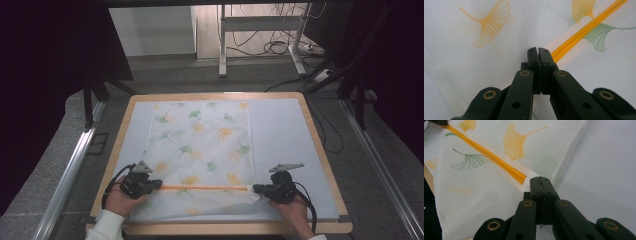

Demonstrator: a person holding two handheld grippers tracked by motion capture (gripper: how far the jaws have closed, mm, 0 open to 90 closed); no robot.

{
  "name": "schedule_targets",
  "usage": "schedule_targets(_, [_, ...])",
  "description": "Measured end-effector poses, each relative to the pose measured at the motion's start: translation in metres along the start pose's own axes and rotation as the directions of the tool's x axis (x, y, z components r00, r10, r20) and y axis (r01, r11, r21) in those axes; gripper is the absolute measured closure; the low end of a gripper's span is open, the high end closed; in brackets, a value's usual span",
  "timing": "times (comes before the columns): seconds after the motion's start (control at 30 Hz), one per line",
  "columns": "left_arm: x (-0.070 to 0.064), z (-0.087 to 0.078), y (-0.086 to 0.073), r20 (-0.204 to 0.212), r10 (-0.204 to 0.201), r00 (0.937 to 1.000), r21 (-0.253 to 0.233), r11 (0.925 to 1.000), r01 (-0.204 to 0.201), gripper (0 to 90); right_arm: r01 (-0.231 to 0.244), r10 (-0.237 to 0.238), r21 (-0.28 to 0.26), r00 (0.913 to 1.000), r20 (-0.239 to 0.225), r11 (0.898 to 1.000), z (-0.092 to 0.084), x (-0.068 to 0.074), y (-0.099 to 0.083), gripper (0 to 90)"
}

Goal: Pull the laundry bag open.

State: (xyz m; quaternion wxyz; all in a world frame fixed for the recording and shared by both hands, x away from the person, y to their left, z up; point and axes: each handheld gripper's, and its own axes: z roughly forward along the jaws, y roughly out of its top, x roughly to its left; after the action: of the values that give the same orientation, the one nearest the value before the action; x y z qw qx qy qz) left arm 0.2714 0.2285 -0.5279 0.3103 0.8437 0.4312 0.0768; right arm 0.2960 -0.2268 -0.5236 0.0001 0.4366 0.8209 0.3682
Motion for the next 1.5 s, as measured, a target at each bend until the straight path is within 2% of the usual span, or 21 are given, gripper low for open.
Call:
schedule_targets(0.27, [0.005,-0.005,-0.004,-0.01,-0.022,0.9997,-0.008,0.9997,0.022,89.5,0.001,-0.001,0.001,1.0,-0.001,1.0,0.0,0.0,0.0,89.4])
schedule_targets(0.57, [0.01,-0.01,-0.011,-0.055,-0.029,0.9981,0.004,0.9996,0.029,89.5,0.008,-0.008,-0.002,1.0,0.005,1.0,0.0,0.0,-0.001,89.4])
schedule_targets(0.77, [0.019,-0.015,-0.02,-0.047,-0.071,0.9964,-0.014,0.9974,0.07,89.4,0.004,-0.004,-0.002,1.0,-0.004,1.0,0.0,-0.001,0.0,89.4])
schedule_targets(1.07, [0.02,-0.018,-0.022,-0.082,-0.069,0.9943,-0.007,0.9976,0.068,89.5,0.003,-0.003,-0.002,1.0,-0.003,1.0,0.0,0.0,-0.001,89.4])
schedule_targets(1.23, [0.025,-0.022,-0.028,-0.08,-0.095,0.9923,-0.021,0.9954,0.094,89.5,0.002,-0.002,-0.002,1.0,-0.004,1.0,0.0,-0.001,-0.001,89.4])
schedule_targets(1.5, [0.026,-0.024,-0.03,-0.083,-0.098,0.9918,-0.021,0.9951,0.096,89.4,0.003,-0.003,-0.002,1.0,-0.004,1.0,0.0,-0.001,-0.001,89.4])
